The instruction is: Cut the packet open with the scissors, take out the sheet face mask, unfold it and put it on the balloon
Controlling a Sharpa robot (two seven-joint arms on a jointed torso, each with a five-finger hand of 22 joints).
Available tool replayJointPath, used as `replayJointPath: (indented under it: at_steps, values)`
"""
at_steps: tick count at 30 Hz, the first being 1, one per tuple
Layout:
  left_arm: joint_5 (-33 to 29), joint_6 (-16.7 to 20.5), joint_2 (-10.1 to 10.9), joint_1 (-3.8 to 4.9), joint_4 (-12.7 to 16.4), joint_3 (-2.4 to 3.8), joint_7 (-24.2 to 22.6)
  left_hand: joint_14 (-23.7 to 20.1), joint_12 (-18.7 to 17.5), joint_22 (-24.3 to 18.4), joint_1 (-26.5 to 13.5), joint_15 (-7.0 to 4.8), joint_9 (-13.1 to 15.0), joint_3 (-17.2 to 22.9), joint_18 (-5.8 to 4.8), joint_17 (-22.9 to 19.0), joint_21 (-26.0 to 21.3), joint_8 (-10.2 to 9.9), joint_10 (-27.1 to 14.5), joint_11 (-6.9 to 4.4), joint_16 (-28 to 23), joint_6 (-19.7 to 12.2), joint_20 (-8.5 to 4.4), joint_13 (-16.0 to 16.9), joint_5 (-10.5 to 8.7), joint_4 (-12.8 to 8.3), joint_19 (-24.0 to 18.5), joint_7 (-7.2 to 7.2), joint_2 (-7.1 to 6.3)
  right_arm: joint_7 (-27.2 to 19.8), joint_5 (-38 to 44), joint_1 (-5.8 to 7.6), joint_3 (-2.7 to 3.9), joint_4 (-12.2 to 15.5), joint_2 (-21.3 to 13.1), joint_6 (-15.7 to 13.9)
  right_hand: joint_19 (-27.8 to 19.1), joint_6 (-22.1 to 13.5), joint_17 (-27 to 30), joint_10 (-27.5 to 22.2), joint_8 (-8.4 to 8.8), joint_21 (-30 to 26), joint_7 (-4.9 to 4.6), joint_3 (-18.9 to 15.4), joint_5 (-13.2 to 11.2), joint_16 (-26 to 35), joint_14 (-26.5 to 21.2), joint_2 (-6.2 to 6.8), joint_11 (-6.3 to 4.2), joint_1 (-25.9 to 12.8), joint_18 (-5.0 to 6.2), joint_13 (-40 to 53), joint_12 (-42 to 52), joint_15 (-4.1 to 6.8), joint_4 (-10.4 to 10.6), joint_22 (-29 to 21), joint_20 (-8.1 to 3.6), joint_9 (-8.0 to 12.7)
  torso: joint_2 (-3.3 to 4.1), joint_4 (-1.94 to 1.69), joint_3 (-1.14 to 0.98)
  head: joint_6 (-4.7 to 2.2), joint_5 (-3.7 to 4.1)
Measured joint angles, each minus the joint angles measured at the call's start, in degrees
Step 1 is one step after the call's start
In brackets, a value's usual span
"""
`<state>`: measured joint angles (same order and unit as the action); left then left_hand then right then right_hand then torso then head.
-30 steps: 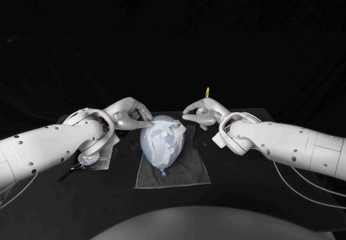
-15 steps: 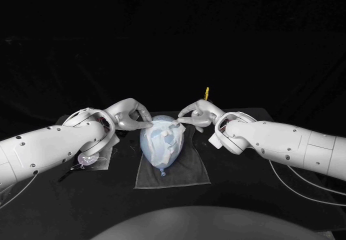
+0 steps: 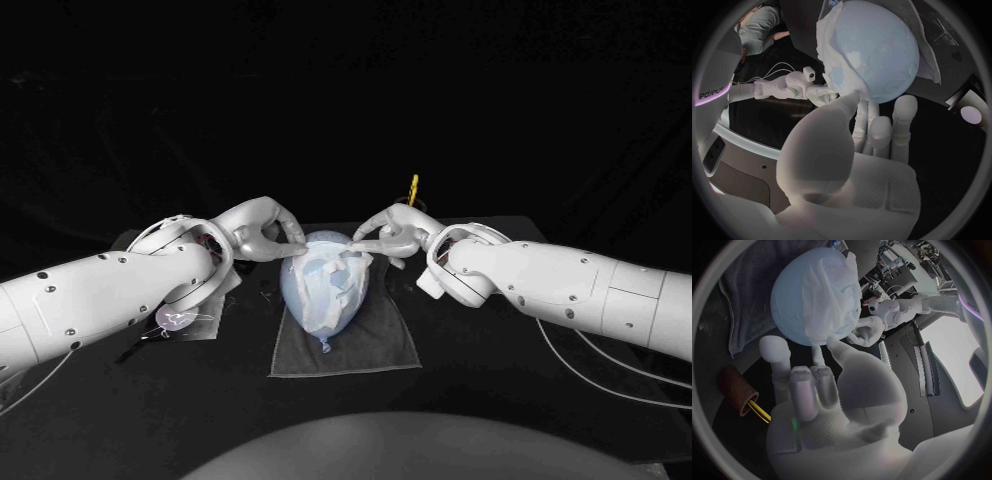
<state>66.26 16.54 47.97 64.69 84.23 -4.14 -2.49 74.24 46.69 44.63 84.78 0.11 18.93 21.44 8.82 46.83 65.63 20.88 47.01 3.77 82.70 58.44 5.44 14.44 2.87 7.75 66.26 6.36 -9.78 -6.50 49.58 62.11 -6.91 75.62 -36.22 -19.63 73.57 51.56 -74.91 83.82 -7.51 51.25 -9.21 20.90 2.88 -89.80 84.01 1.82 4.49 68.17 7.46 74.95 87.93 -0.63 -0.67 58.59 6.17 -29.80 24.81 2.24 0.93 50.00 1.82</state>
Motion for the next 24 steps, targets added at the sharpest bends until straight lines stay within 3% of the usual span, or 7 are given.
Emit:
replayJointPath:
  at_steps: [8, 11, 15, 17, 21, 24]
  values:
    - [0.5, 0.0, -0.1, 0.0, 0.0, 0.0, 0.0, 1.3, 0.3, 2.5, 1.5, -0.92, 0.0, 2.6, -0.01, 2.3, 1.7, 0.7, 2.0, -0.87, 0.4, 2.0, -0.64, 0.1, -0.03, -0.6, 1.3, -0.09, 1.47, 0.3, 0.8, 0.05, 0.0, -0.5, 0.3, 1.4, 0.0, 0.1, 0.0, 0.0, 0.0, 0.0, 0.07, -0.1, 0.0, 0.0, 0.0, 0.37, -0.01, 0.5, -0.03, 0.0, -0.1, 0.0, -0.1, 0.0, 0.0, 0.1, 0.0, 0.02, -0.02, 0.0, 0.08]
    - [0.6, 0.0, -0.1, 0.0, 0.0, 0.0, -0.1, 1.8, 0.3, 3.5, 1.9, -1.36, 0.0, 4.2, -0.03, 3.2, 2.4, 0.9, 3.2, -1.17, 0.8, 2.3, -0.94, 0.0, -0.16, -1.3, 2.0, 0.17, 1.94, 0.3, 1.2, 0.06, 0.01, -0.4, 0.3, 1.6, 0.0, 2.0, 0.0, 0.0, -0.29, 0.0, 0.42, 0.6, 0.0, 0.0, 0.0, -0.67, -0.08, 2.0, -0.04, 0.0, -0.1, 0.0, -0.8, 0.1, 0.0, 0.1, 0.0, 0.03, -0.03, 0.0, 0.08]
    - [0.7, 0.1, -0.1, 0.0, 0.0, 0.0, -0.2, 2.0, 0.1, 4.6, 2.0, -1.64, 0.0, 6.6, -0.03, 3.9, 3.2, 1.2, 4.4, -1.58, 0.8, 2.3, -1.25, -0.5, -0.25, -2.1, 2.3, 0.17, 1.99, 0.2, 1.6, 0.07, 0.01, -0.2, 0.2, 1.5, -0.1, 6.5, 0.0, 0.1, -3.06, 0.3, 2.31, 2.1, 0.0, 0.1, -0.1, -2.31, -1.81, 4.4, -0.12, 0.0, 0.5, 1.43, -2.3, 0.7, -0.7, -1.0, 0.0, 0.05, -0.03, 0.0, 0.15]
    - [0.7, 0.2, -0.1, 0.0, 0.0, 0.0, -0.2, 2.4, -0.1, 4.7, 2.1, -1.64, 0.0, 7.9, -0.03, 4.0, 3.3, 1.4, 4.7, -1.68, 0.8, 2.3, -1.43, -0.7, -0.26, -2.3, 2.4, 0.09, 1.88, 0.0, 1.8, 0.07, 0.01, -0.1, 0.1, 1.2, 0.2, 8.2, 0.0, 0.2, -4.44, 0.8, 3.32, 2.7, 0.0, 0.1, -0.1, -2.51, -2.82, 5.5, -0.37, 0.0, 0.6, 2.4, -3.4, 1.1, -1.47, -1.5, 0.0, 0.07, -0.03, 0.0, 0.19]
    - [0.7, 0.5, -0.2, 0.0, 0.1, 0.0, -0.4, 2.6, -0.1, 5.2, 1.4, -1.84, 0.0, 9.9, -0.06, 4.3, 3.7, 1.7, 5.1, -1.75, 0.8, 2.4, -1.43, -0.8, -0.27, -2.8, 2.4, -0.03, 0.96, -0.5, 2.0, 0.07, 0.01, 0.1, 0.1, 0.1, 0.5, 9.1, 0.0, 0.2, -6.38, 1.2, 4.11, 3.8, -0.1, 0.1, 0.0, -2.8, -3.47, 5.8, -0.41, 0.0, 1.0, 3.11, -4.5, 1.6, -2.17, -2.8, 0.0, 0.07, -0.03, 0.0, 0.22]
    - [0.7, 1.0, -0.1, 0.0, 0.2, 0.0, -0.7, 2.6, -0.2, 5.4, 1.0, -1.84, 0.0, 10.8, -0.91, 4.4, 3.7, 2.0, 5.1, -1.82, 0.8, 2.4, -1.44, -0.8, -0.27, -3.1, 2.4, -0.04, 0.53, -1.2, 2.2, 0.06, -0.02, 0.3, 0.1, -1.5, 0.7, 9.2, 0.0, 0.0, -7.61, 1.5, 4.21, 5.0, -0.3, 0.0, -0.1, -2.8, -3.69, 5.8, -0.43, 0.0, 1.5, 3.23, -4.8, 1.8, -2.79, -3.1, 0.0, 0.05, -0.03, 0.0, 0.23]
